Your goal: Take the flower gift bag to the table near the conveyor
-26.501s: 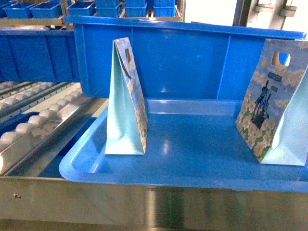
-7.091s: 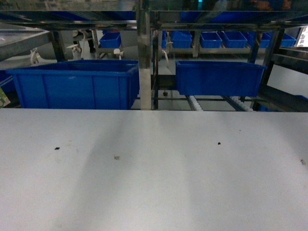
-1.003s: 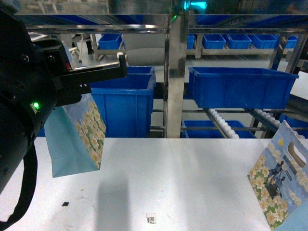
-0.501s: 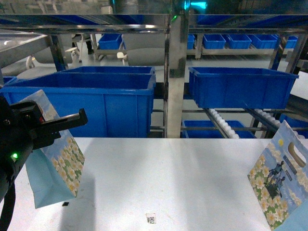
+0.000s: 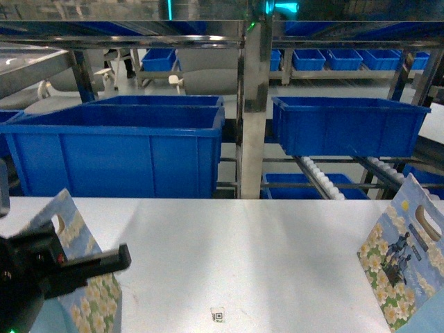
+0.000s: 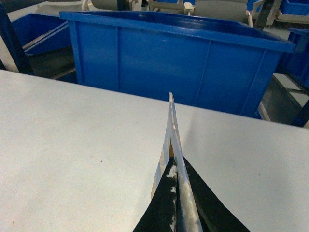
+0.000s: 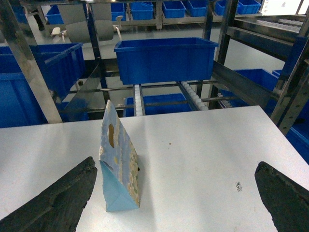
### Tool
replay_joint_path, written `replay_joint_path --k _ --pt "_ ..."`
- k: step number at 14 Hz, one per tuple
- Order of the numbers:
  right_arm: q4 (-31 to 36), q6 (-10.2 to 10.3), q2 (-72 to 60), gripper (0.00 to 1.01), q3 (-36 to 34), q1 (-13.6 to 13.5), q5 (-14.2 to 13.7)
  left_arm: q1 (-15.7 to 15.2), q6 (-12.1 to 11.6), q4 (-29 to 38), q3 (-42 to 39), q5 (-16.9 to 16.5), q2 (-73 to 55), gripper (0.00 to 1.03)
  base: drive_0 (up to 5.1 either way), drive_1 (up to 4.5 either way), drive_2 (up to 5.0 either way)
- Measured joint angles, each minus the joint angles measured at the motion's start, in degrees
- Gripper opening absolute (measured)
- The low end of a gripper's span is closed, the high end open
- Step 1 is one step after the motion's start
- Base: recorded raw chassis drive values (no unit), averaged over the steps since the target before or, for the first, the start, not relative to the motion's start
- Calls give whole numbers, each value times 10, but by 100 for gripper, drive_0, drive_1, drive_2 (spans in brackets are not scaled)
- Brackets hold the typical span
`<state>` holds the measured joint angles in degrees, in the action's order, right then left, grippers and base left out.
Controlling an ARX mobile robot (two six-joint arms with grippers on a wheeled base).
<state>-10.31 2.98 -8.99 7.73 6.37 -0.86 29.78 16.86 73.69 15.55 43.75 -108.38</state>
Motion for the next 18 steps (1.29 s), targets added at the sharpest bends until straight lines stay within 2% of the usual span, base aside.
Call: replay_joint_path --k 3,5,7,10,12,14,16,18 --pt "0 0 0 98 0 0 0 35 25 1 -44 24 2 2 0 0 0" --pt "0 0 0 98 0 0 0 49 31 -1 -69 30 17 2 0 0 0" --pt "0 0 0 98 0 0 0 53 30 -1 -79 27 53 27 0 0 0" --pt "0 0 0 98 0 0 0 36 5 0 -82 -1 118 67 0 0 0" --pt "0 0 0 98 0 0 0 9 -6 0 -88 -34 169 94 0 0 0" --pt "0 0 0 98 0 0 0 -27 -12 -75 -97 -92 262 98 0 0 0" --pt "0 0 0 98 0 0 0 -56 -39 -165 -110 -157 381 98 0 0 0" --pt "0 0 0 98 0 0 0 -85 -55 -257 -126 -208 490 98 0 0 0"
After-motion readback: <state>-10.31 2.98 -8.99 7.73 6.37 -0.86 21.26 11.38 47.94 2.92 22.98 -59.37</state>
